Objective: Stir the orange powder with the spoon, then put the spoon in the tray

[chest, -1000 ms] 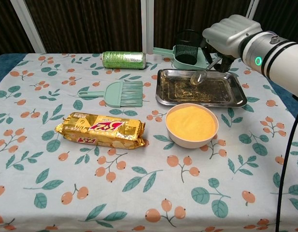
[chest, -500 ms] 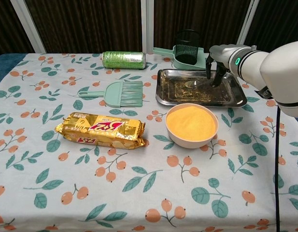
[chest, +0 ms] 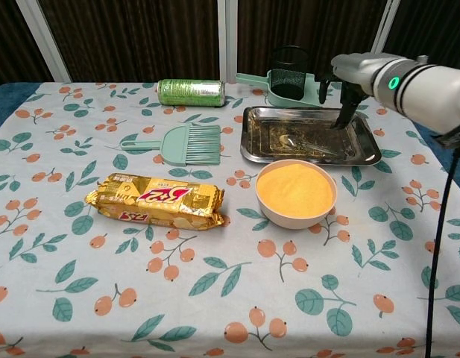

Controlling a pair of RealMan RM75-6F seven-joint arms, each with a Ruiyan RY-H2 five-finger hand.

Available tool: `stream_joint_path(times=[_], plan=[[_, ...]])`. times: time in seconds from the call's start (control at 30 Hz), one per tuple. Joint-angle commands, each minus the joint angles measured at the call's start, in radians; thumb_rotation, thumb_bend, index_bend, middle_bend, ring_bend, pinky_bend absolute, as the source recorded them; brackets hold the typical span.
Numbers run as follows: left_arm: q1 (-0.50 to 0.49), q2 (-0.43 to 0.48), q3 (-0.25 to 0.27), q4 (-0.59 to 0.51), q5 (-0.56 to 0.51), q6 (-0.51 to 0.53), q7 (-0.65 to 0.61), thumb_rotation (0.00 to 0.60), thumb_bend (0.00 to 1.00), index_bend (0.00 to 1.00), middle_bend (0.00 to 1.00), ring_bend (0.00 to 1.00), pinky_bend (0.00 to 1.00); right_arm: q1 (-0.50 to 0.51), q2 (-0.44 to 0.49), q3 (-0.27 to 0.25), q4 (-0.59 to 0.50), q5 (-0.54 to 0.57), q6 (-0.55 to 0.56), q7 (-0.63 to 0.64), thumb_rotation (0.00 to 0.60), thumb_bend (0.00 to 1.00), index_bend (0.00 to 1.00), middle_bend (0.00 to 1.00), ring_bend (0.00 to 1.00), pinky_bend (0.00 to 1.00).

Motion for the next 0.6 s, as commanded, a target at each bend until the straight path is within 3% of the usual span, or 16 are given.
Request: stream_joint_path(times=[0.03,0.13,0.2,0.37,0.47,0.6], plan=[[0.000,0.000,0.000,0.002,0.004,0.003,-0.001,0.600,0.00,0.17,0.12,0.09,0.06,-0.214,0.264,-0.132,-0.328,-0.317,0.200,0.162,0.600,0.20,0.46,0.79,0.79,0.90],[-0.002,-0.001,0.000,0.002,0.009,0.005,-0.001,0.600,0.00,0.17,0.12,0.09,0.06,-0.342,0.385,-0.206,-0.431,-0.485,0.321,0.289,0.600,0.22,0.45,0.61,0.60,0.72],[-0.004,0.000,-0.001,0.000,0.013,0.005,0.000,0.600,0.00,0.17,0.12,0.09,0.06,-0.408,0.445,-0.248,-0.464,-0.569,0.375,0.373,0.600,0.22,0.39,0.51,0.47,0.60],[-0.010,0.003,-0.002,-0.011,0.023,0.008,0.014,0.600,0.00,0.17,0.12,0.09,0.06,-0.569,0.587,-0.365,-0.488,-0.772,0.499,0.595,0.600,0.23,0.12,0.23,0.11,0.26],[-0.013,0.004,0.000,-0.022,0.031,0.008,0.030,0.600,0.00,0.17,0.12,0.09,0.06,-0.657,0.607,-0.419,-0.454,-0.867,0.594,0.677,0.600,0.23,0.05,0.15,0.02,0.18],[-0.016,0.005,-0.002,-0.034,0.037,0.011,0.051,0.600,0.00,0.17,0.12,0.09,0.06,-0.739,0.612,-0.464,-0.434,-0.948,0.677,0.725,0.600,0.29,0.03,0.10,0.00,0.13]])
